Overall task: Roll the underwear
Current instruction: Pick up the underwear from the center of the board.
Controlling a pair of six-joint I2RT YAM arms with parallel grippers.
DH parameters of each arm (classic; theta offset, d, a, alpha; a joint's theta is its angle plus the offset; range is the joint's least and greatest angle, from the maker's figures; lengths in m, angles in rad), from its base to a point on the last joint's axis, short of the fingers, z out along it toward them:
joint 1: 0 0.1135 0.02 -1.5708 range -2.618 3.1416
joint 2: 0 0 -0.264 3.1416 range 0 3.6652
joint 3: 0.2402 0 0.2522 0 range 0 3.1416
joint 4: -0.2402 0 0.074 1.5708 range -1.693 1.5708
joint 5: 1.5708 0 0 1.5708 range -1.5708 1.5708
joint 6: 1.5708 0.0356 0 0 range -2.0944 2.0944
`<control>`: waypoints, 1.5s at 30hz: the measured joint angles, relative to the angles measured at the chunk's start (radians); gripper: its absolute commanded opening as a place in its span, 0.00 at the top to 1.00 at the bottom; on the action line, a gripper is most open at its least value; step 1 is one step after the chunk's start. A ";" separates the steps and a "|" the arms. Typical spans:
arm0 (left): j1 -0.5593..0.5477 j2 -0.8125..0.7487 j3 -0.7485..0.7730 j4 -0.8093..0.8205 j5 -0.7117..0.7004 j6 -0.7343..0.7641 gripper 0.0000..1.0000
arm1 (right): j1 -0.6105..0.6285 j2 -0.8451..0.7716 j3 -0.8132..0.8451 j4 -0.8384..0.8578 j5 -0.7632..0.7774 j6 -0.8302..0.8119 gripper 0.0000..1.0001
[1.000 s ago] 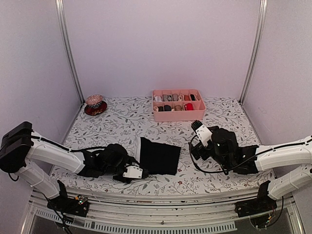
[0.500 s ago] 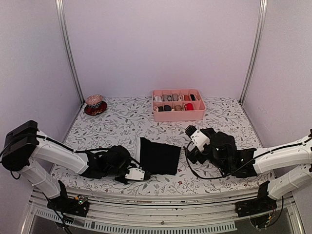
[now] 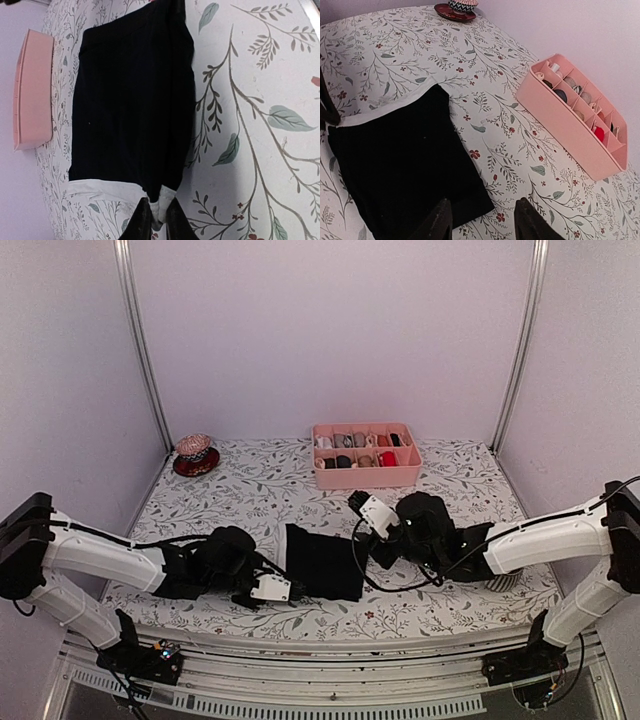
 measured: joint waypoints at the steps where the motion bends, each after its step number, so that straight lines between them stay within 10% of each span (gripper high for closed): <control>1: 0.004 -0.012 0.000 -0.010 0.015 0.004 0.89 | -0.021 0.013 0.027 -0.014 -0.028 0.014 0.65; 20: 0.053 -0.032 0.039 -0.079 0.077 0.034 0.89 | -0.086 0.373 0.275 -0.318 -0.302 0.071 0.95; 45: 0.240 0.097 0.337 -0.217 0.230 0.008 0.88 | -0.100 0.416 0.347 -0.417 -0.460 0.072 0.91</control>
